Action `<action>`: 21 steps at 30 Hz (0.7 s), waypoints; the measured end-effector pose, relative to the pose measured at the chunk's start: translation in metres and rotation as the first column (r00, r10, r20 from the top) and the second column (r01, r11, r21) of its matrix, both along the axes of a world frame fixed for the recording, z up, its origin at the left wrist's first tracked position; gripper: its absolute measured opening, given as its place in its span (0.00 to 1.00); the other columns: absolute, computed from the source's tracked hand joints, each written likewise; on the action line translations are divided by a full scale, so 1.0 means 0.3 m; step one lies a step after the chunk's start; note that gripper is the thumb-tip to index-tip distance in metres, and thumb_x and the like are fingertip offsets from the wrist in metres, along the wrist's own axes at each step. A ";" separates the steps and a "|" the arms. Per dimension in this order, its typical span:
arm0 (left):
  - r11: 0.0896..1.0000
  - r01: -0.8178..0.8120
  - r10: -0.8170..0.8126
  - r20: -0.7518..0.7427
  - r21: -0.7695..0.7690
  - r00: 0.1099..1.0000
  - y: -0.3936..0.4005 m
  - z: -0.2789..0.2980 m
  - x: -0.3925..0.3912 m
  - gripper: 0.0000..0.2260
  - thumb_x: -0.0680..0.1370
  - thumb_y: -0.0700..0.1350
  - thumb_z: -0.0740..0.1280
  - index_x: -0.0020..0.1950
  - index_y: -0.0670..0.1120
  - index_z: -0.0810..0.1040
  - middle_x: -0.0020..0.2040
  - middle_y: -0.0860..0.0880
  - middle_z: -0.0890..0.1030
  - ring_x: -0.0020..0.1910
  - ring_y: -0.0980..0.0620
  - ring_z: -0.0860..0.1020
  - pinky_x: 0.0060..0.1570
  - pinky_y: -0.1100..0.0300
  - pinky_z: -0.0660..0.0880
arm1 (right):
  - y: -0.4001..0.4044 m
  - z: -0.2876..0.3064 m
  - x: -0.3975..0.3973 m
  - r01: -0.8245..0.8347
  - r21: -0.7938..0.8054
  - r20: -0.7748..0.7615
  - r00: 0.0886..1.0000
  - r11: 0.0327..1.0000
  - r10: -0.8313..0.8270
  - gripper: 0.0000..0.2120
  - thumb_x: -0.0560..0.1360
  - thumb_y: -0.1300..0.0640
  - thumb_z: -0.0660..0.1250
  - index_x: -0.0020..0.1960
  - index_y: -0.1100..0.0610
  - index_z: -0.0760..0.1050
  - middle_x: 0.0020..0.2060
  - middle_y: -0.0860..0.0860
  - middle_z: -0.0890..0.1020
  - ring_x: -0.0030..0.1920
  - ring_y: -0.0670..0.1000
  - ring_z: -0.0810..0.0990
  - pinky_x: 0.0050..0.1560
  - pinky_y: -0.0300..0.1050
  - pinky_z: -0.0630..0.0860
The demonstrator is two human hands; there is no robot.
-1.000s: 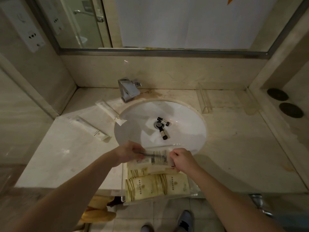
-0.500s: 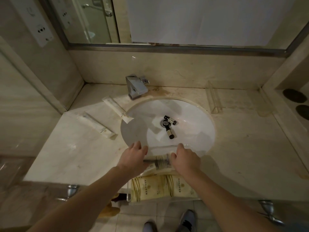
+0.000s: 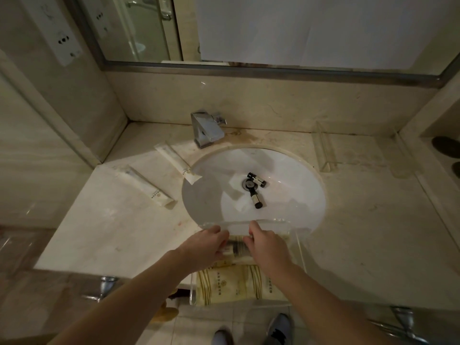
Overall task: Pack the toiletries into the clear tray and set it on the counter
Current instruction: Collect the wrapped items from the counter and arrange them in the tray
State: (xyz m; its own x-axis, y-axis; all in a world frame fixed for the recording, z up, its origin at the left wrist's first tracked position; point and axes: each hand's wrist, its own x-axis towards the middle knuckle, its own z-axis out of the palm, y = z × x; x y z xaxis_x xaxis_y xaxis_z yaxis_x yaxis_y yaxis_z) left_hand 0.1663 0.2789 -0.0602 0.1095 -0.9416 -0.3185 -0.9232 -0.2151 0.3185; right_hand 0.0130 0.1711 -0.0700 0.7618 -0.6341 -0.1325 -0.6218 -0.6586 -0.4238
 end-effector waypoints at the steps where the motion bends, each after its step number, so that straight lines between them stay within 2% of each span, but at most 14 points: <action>1: 1.000 0.004 -0.004 -0.007 0.009 1.000 -0.002 0.000 -0.001 0.10 0.75 0.49 0.66 0.52 0.47 0.69 0.53 0.47 0.73 0.46 0.50 0.72 0.45 0.58 0.70 | 0.002 -0.005 -0.005 0.005 0.007 0.005 1.000 1.000 -0.005 0.11 0.78 0.49 0.60 0.44 0.52 0.60 0.31 0.50 0.74 0.30 0.53 0.73 0.25 0.41 0.62; 3: 1.000 0.008 -0.007 -0.028 0.015 1.000 -0.007 -0.003 -0.005 0.10 0.75 0.49 0.66 0.52 0.47 0.69 0.53 0.47 0.72 0.45 0.51 0.71 0.45 0.58 0.70 | -0.001 -0.012 -0.012 0.016 0.033 0.009 1.000 0.999 -0.017 0.12 0.78 0.49 0.60 0.44 0.52 0.59 0.30 0.50 0.74 0.30 0.54 0.73 0.24 0.41 0.60; 5: 1.000 0.000 0.001 -0.051 0.022 0.999 -0.010 -0.003 -0.004 0.10 0.75 0.49 0.67 0.49 0.48 0.68 0.52 0.48 0.71 0.44 0.52 0.70 0.44 0.60 0.69 | -0.010 -0.010 -0.013 0.019 0.049 -0.009 1.000 0.999 -0.018 0.10 0.78 0.49 0.60 0.44 0.52 0.61 0.31 0.51 0.76 0.31 0.54 0.74 0.26 0.44 0.63; 8: 0.998 -0.060 0.061 -0.099 0.016 0.993 -0.004 0.007 0.009 0.11 0.73 0.50 0.69 0.45 0.47 0.69 0.47 0.51 0.71 0.43 0.50 0.72 0.40 0.62 0.67 | -0.027 0.009 -0.010 0.033 0.014 -0.024 0.999 0.999 -0.033 0.10 0.79 0.46 0.57 0.49 0.53 0.65 0.34 0.50 0.79 0.32 0.53 0.74 0.29 0.44 0.66; 10: 0.976 -0.207 0.195 -0.154 -0.065 0.969 0.004 0.031 0.031 0.10 0.73 0.52 0.68 0.43 0.48 0.71 0.42 0.52 0.73 0.38 0.52 0.71 0.35 0.64 0.66 | -0.042 0.025 -0.002 0.074 -0.048 0.041 0.997 0.996 -0.072 0.12 0.79 0.46 0.55 0.50 0.54 0.67 0.30 0.48 0.76 0.30 0.52 0.74 0.30 0.43 0.67; 12: 0.903 -0.391 0.362 -0.174 -0.180 0.916 0.006 0.057 0.076 0.09 0.75 0.52 0.66 0.40 0.50 0.71 0.37 0.53 0.73 0.35 0.54 0.70 0.33 0.64 0.65 | -0.067 0.041 0.015 0.111 -0.074 0.089 0.991 0.991 -0.104 0.13 0.80 0.46 0.55 0.48 0.55 0.69 0.26 0.47 0.73 0.28 0.52 0.74 0.29 0.43 0.67; 14: 0.798 -0.555 0.528 -0.173 -0.234 0.832 0.007 0.074 0.141 0.07 0.76 0.49 0.66 0.41 0.49 0.72 0.36 0.52 0.74 0.35 0.52 0.72 0.33 0.61 0.65 | -0.095 0.056 0.037 0.144 -0.037 0.092 0.986 0.989 -0.140 0.12 0.80 0.48 0.56 0.47 0.55 0.70 0.25 0.47 0.73 0.28 0.51 0.75 0.28 0.43 0.68; 17: 0.593 -0.784 0.753 -0.216 -0.184 0.621 0.020 0.067 0.249 0.04 0.74 0.45 0.66 0.44 0.47 0.73 0.40 0.47 0.79 0.40 0.46 0.76 0.37 0.58 0.68 | -0.125 0.072 0.077 0.177 0.031 0.088 0.980 0.984 -0.179 0.11 0.79 0.49 0.57 0.46 0.55 0.72 0.30 0.50 0.78 0.32 0.54 0.78 0.33 0.46 0.74; 19: 0.455 -0.881 0.845 -0.246 -0.133 0.474 0.030 0.054 0.308 0.05 0.74 0.44 0.66 0.47 0.45 0.74 0.44 0.44 0.81 0.42 0.45 0.76 0.40 0.57 0.69 | -0.141 0.078 0.115 0.182 0.118 0.097 0.976 0.976 -0.193 0.10 0.78 0.50 0.58 0.44 0.55 0.73 0.29 0.49 0.76 0.32 0.53 0.76 0.34 0.46 0.72; 21: 0.355 -0.929 0.891 -0.262 -0.103 0.369 0.027 0.046 0.356 0.08 0.74 0.45 0.67 0.50 0.43 0.74 0.48 0.42 0.81 0.42 0.45 0.74 0.41 0.57 0.69 | -0.155 0.078 0.169 0.186 0.232 0.109 0.970 0.955 -0.216 0.09 0.78 0.52 0.60 0.43 0.54 0.73 0.29 0.48 0.75 0.32 0.52 0.75 0.34 0.46 0.72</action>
